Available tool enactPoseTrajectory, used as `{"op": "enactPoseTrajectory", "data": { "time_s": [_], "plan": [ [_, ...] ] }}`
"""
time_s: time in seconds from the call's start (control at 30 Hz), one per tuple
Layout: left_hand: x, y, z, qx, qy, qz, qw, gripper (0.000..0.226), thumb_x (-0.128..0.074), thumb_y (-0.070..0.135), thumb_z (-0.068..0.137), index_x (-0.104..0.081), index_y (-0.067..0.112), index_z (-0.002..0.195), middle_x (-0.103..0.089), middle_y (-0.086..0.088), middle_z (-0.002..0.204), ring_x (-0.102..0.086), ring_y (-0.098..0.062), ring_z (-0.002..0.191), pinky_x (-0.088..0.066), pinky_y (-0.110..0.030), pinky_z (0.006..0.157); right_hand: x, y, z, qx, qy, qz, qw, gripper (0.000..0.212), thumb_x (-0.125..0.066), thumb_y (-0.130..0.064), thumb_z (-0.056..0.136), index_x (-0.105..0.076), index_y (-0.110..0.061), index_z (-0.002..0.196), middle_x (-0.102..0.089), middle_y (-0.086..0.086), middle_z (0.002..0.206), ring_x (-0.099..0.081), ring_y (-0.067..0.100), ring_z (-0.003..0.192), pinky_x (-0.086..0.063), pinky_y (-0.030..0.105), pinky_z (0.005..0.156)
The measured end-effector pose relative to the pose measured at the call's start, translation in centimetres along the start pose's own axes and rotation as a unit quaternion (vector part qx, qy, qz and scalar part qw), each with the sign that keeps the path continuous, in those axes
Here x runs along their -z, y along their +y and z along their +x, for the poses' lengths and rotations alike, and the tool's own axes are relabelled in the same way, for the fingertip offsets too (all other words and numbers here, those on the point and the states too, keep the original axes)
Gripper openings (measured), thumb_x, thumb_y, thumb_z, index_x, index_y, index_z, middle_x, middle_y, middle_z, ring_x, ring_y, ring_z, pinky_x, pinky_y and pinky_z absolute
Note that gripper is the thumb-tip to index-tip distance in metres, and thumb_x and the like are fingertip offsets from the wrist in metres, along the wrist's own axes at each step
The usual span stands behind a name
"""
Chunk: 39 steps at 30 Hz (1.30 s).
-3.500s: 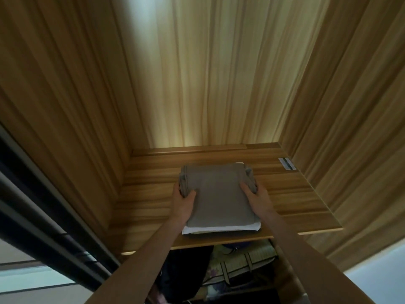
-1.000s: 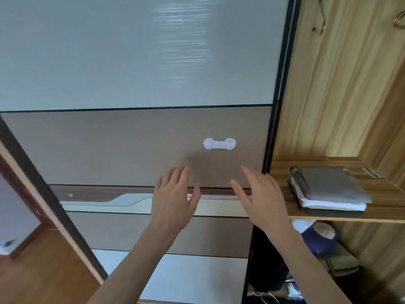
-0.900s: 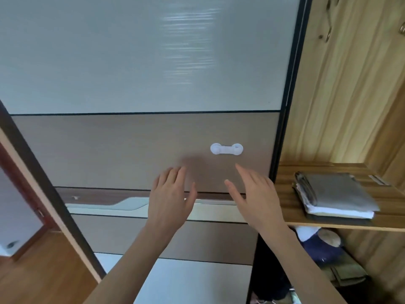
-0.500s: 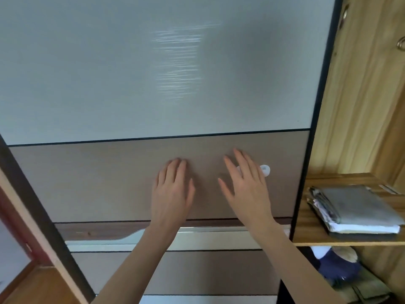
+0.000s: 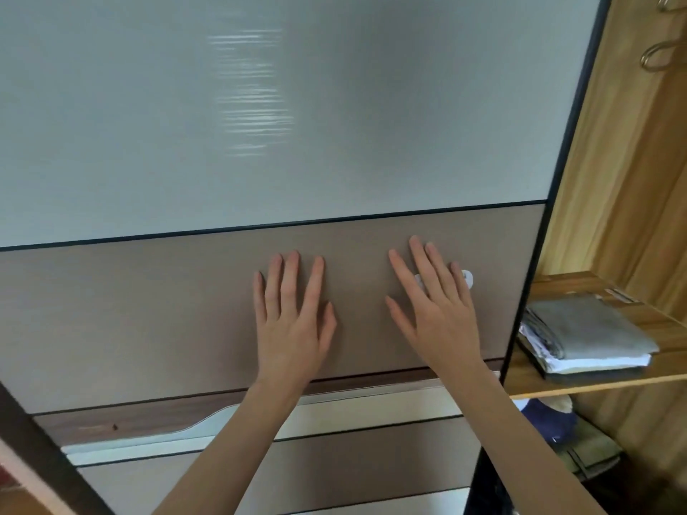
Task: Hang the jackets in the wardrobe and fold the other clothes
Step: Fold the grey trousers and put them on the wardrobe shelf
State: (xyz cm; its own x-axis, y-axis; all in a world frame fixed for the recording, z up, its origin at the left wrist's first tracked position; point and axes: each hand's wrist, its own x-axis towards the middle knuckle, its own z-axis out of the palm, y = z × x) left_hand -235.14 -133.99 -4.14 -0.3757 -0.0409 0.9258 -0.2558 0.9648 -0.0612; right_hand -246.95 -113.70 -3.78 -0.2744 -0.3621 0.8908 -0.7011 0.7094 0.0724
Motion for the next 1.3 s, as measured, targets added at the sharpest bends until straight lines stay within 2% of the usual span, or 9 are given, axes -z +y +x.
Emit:
{"op": "enactPoseTrajectory", "data": {
  "time_s": [0.2,0.47,0.73,0.97,1.3],
  "plan": [
    [-1.1,2.6,0.4,0.002,0.010,-0.008,1.000,0.066,-0.065,0.028,0.096,-0.045,0.009,0.156,-0.038,-0.026,0.160,-0.029,-0.046,0.152,-0.023,-0.066,0.122,0.2,2.2,-0.6,-0.005,0.007,0.001,1.000,0.063,-0.056,-0.045,0.106,-0.034,-0.024,0.162,-0.026,0.006,0.170,-0.023,0.024,0.158,-0.029,0.052,0.124],
    [-1.9,7.5,1.1,-0.006,-0.022,-0.006,1.000,0.070,-0.062,0.032,0.098,-0.038,0.011,0.160,-0.032,-0.024,0.164,-0.025,-0.045,0.154,-0.022,-0.064,0.123,0.8,7.5,-1.6,-0.011,0.015,-0.004,1.000,0.064,-0.058,-0.043,0.105,-0.036,-0.022,0.161,-0.028,0.009,0.169,-0.025,0.026,0.157,-0.030,0.053,0.123],
    [-3.4,15.3,2.3,0.010,-0.050,-0.020,0.998,0.072,-0.062,0.028,0.097,-0.034,0.013,0.162,-0.025,-0.021,0.168,-0.017,-0.042,0.157,-0.019,-0.061,0.125,2.2,15.2,-2.9,-0.008,-0.015,0.012,1.000,0.067,-0.057,-0.041,0.106,-0.029,-0.023,0.164,-0.020,0.008,0.172,-0.016,0.026,0.160,-0.024,0.055,0.125],
    [-5.2,23.1,3.6,0.030,-0.055,-0.034,0.997,0.074,-0.063,0.024,0.096,-0.032,0.014,0.162,-0.021,-0.018,0.170,-0.012,-0.037,0.159,-0.020,-0.060,0.126,3.6,22.4,-3.9,-0.014,-0.019,0.018,1.000,0.069,-0.059,-0.041,0.104,-0.030,-0.022,0.163,-0.020,0.008,0.172,-0.015,0.026,0.160,-0.025,0.058,0.124],
    [-6.9,32.4,5.5,0.002,-0.079,-0.031,0.996,0.076,-0.065,0.023,0.095,-0.030,0.015,0.163,-0.020,-0.014,0.171,-0.013,-0.032,0.160,-0.020,-0.056,0.126,5.6,32.9,-5.5,-0.023,-0.038,0.011,0.999,0.073,-0.062,-0.043,0.103,-0.029,-0.021,0.164,-0.017,0.009,0.173,-0.011,0.026,0.161,-0.022,0.055,0.126]
  ]
}}
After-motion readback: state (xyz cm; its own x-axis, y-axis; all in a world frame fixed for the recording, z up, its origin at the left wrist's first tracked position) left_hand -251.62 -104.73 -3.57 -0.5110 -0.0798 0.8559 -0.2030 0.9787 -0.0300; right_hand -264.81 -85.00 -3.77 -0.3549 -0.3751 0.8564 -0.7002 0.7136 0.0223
